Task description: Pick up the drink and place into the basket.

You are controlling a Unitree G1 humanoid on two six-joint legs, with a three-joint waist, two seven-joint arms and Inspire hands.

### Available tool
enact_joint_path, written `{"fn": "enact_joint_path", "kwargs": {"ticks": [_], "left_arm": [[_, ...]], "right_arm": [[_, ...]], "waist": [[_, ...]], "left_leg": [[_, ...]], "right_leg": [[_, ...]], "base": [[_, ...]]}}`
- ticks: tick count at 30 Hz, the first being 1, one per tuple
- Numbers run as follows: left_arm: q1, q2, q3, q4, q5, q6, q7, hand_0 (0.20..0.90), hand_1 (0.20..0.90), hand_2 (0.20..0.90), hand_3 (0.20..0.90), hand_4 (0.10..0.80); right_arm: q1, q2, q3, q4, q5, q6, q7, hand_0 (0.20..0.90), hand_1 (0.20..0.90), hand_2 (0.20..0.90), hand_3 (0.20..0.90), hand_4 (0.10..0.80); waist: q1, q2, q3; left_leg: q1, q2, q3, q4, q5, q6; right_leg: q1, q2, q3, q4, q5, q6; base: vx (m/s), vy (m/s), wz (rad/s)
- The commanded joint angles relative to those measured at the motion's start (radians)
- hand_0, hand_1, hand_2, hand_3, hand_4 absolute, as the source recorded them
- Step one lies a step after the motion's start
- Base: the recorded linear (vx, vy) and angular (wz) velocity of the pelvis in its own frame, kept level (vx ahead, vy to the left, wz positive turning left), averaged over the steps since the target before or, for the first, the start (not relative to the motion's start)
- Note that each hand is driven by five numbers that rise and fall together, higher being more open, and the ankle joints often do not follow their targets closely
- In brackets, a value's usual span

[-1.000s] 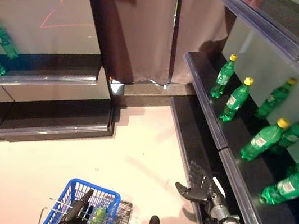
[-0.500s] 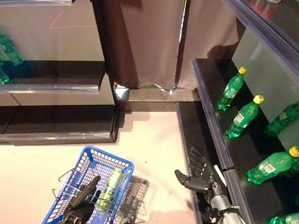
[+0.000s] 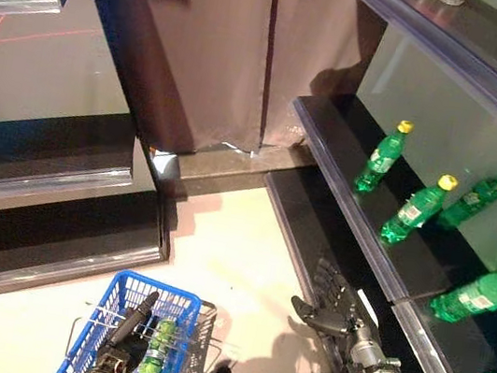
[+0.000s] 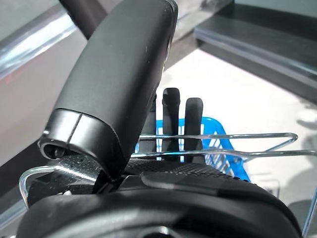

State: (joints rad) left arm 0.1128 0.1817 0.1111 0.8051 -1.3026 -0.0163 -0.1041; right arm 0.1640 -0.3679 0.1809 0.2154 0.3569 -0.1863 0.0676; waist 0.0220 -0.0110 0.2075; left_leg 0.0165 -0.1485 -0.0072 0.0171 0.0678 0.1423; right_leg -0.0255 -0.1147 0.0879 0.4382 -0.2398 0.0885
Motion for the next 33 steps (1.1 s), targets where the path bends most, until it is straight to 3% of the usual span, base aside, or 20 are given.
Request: {"fn": "enact_joint_path", "kwargs": {"ticks": [1, 2, 3, 5, 7, 9, 10, 15, 24, 33], "left_arm": [[-0.062, 0.097, 0.015, -0.125, -0.014, -0.070, -0.117, 0.300, 0.300, 0.300, 0.200, 0.100], [-0.061, 0.100, 0.015, -0.133, -0.018, -0.070, -0.109, 0.300, 0.300, 0.300, 0.200, 0.100], [-0.057, 0.098, 0.014, -0.147, -0.028, -0.078, -0.099, 0.300, 0.300, 0.300, 0.200, 0.100], [-0.050, 0.093, 0.013, -0.163, -0.036, -0.089, -0.090, 0.300, 0.300, 0.300, 0.200, 0.100], [-0.045, 0.092, 0.011, -0.178, -0.037, -0.095, -0.080, 0.300, 0.300, 0.300, 0.200, 0.100], [-0.049, 0.097, 0.015, -0.182, -0.035, -0.087, -0.073, 0.300, 0.300, 0.300, 0.200, 0.100], [-0.053, 0.098, 0.017, -0.180, -0.026, -0.080, -0.073, 0.300, 0.300, 0.300, 0.200, 0.100], [-0.047, 0.067, -0.002, -0.222, 0.000, -0.081, -0.038, 0.300, 0.300, 0.300, 0.200, 0.100], [-0.049, 0.046, -0.026, -0.258, 0.026, -0.071, -0.043, 0.300, 0.300, 0.300, 0.200, 0.100], [-0.041, 0.046, -0.032, -0.242, 0.011, -0.076, -0.069, 0.300, 0.300, 0.300, 0.200, 0.100]], "right_arm": [[-0.056, -0.015, -0.016, -0.075, 0.012, -0.126, -0.056, 0.900, 0.900, 0.900, 0.900, 0.800], [-0.057, -0.016, -0.019, -0.078, 0.004, -0.131, -0.058, 0.900, 0.900, 0.900, 0.900, 0.800], [-0.064, -0.017, -0.025, -0.083, -0.005, -0.137, -0.063, 0.900, 0.900, 0.900, 0.900, 0.800], [-0.082, -0.011, -0.032, -0.085, -0.019, -0.148, -0.076, 0.900, 0.900, 0.900, 0.900, 0.800], [-0.100, -0.015, -0.033, -0.093, -0.041, -0.157, -0.114, 0.900, 0.900, 0.900, 0.900, 0.800], [-0.107, -0.023, -0.035, -0.101, -0.045, -0.160, -0.138, 0.900, 0.900, 0.900, 0.900, 0.800], [-0.103, -0.022, -0.042, -0.103, -0.037, -0.166, -0.145, 0.900, 0.900, 0.900, 0.900, 0.800], [-0.070, -0.019, -0.062, -0.112, -0.062, -0.200, -0.152, 0.900, 0.900, 0.900, 0.900, 0.800], [-0.059, -0.049, -0.079, -0.146, -0.117, -0.195, -0.174, 0.900, 0.900, 0.900, 0.900, 0.800], [-0.033, -0.053, -0.085, -0.173, -0.113, -0.227, -0.228, 0.900, 0.900, 0.900, 0.900, 0.800]], "waist": [[-0.005, -0.002, -0.085], [-0.003, -0.001, -0.082], [0.007, -0.005, -0.077], [0.017, -0.014, -0.068], [0.013, -0.026, -0.059], [0.004, -0.035, -0.052], [-0.006, -0.035, -0.051], [-0.027, -0.025, -0.080], [-0.055, -0.009, -0.086], [-0.085, 0.011, -0.083]], "left_leg": [[-0.062, 0.042, -0.015, 0.146, -0.157, -0.071], [-0.053, 0.044, -0.006, 0.141, -0.159, -0.071], [-0.045, 0.047, 0.010, 0.135, -0.161, -0.075], [-0.026, 0.049, 0.033, 0.119, -0.167, -0.083], [0.005, 0.047, 0.055, 0.096, -0.182, -0.088], [0.028, 0.042, 0.062, 0.086, -0.198, -0.087], [0.038, 0.046, 0.057, 0.075, -0.203, -0.084], [0.052, 0.075, 0.077, 0.015, -0.167, -0.110], [0.054, 0.099, 0.103, 0.017, -0.165, -0.134], [0.066, 0.101, 0.110, 0.019, -0.176, -0.131]], "right_leg": [[-0.044, -0.033, -0.047, 0.038, 0.261, 0.007], [-0.061, -0.043, -0.064, 0.028, 0.269, 0.002], [-0.061, -0.056, -0.120, -0.054, 0.257, -0.001], [-0.054, -0.063, -0.189, -0.179, 0.257, 0.014], [-0.088, -0.046, -0.229, -0.275, 0.292, 0.035], [-0.118, -0.034, -0.225, -0.321, 0.335, 0.050], [-0.119, -0.022, -0.198, -0.340, 0.338, 0.055], [-0.031, 0.026, -0.171, -0.415, 0.304, 0.035], [0.022, 0.049, -0.161, -0.456, 0.276, 0.013], [0.027, 0.065, -0.117, -0.459, 0.270, 0.013]], "base": [[0.147, 0.131, -0.58], [0.156, 0.085, -0.76], [0.152, 0.037, -0.85], [0.114, -0.044, -0.90], [0.090, -0.108, -1.03], [0.106, -0.158, -0.77], [0.091, -0.147, -0.35], [0.056, -0.229, -0.09], [0.025, -0.100, -0.08], [0.007, -0.022, -0.08]]}}
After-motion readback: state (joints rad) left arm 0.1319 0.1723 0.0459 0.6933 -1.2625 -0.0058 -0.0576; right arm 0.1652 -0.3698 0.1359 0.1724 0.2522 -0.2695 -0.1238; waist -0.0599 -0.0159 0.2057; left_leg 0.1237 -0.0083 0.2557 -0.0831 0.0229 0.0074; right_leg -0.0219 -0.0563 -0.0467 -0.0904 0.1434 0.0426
